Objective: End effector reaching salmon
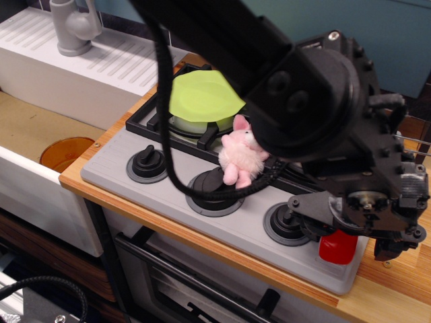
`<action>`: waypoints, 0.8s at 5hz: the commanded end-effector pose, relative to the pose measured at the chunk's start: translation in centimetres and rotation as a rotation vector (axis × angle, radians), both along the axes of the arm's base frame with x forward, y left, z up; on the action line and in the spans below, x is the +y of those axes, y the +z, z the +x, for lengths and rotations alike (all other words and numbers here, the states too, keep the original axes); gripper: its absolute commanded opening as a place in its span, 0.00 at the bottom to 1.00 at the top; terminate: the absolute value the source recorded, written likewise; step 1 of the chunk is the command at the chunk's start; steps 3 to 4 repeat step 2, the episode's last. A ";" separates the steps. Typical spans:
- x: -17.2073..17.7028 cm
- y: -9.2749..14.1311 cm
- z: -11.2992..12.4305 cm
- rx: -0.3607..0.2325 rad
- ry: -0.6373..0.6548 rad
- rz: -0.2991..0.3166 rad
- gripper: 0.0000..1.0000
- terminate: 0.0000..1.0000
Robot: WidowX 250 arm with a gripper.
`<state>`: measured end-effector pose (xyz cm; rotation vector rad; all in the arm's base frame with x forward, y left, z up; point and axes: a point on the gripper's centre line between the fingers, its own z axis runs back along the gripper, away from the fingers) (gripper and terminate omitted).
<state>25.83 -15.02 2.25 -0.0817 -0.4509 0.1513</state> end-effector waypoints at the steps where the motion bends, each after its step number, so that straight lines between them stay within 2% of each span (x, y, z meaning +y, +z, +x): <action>1: -0.1 0.4 0.5 -0.012 0.003 -0.007 1.00 0.00; 2: -0.1 0.4 0.5 -0.012 0.003 -0.007 1.00 1.00; 4: -0.1 0.4 0.5 -0.012 0.003 -0.007 1.00 1.00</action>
